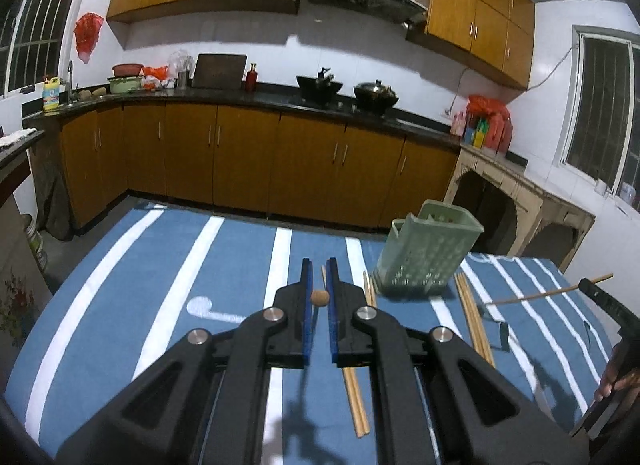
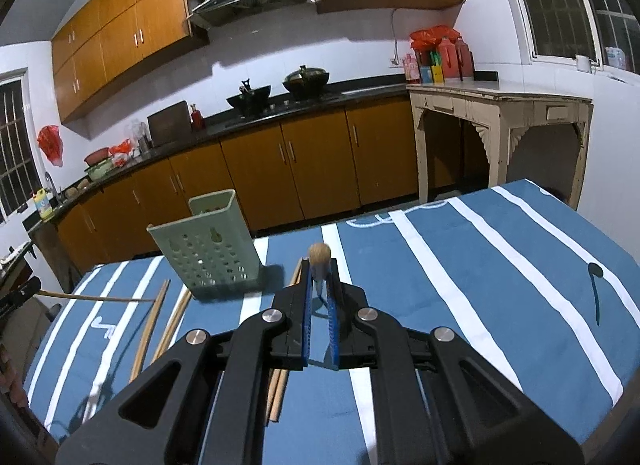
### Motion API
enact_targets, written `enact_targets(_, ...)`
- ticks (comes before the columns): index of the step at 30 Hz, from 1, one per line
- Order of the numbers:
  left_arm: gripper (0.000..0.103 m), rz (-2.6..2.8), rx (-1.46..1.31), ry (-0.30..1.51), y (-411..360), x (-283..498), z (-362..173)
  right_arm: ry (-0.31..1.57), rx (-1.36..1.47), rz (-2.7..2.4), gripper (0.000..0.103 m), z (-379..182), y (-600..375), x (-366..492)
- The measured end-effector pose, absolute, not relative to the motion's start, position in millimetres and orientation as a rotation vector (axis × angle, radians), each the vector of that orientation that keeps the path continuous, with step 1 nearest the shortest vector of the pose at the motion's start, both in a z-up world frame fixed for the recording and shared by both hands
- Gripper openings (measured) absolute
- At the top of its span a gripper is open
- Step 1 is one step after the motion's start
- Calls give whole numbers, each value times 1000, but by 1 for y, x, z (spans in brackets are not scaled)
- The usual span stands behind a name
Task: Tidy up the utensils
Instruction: 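Lift the chopsticks with both grippers and carry them over the green holder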
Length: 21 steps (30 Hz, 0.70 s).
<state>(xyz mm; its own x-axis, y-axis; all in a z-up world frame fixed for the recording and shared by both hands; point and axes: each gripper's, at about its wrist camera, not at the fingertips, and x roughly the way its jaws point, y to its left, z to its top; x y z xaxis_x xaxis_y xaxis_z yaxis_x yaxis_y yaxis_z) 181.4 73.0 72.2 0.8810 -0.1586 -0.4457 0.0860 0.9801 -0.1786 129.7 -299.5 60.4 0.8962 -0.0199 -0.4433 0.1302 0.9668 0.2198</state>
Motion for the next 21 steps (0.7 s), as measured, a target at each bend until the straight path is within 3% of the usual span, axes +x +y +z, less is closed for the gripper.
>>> enact_targets(21, 8, -138, -156, 346, 72, 195, 139, 353, 261, -28, 8, 110, -298, 148)
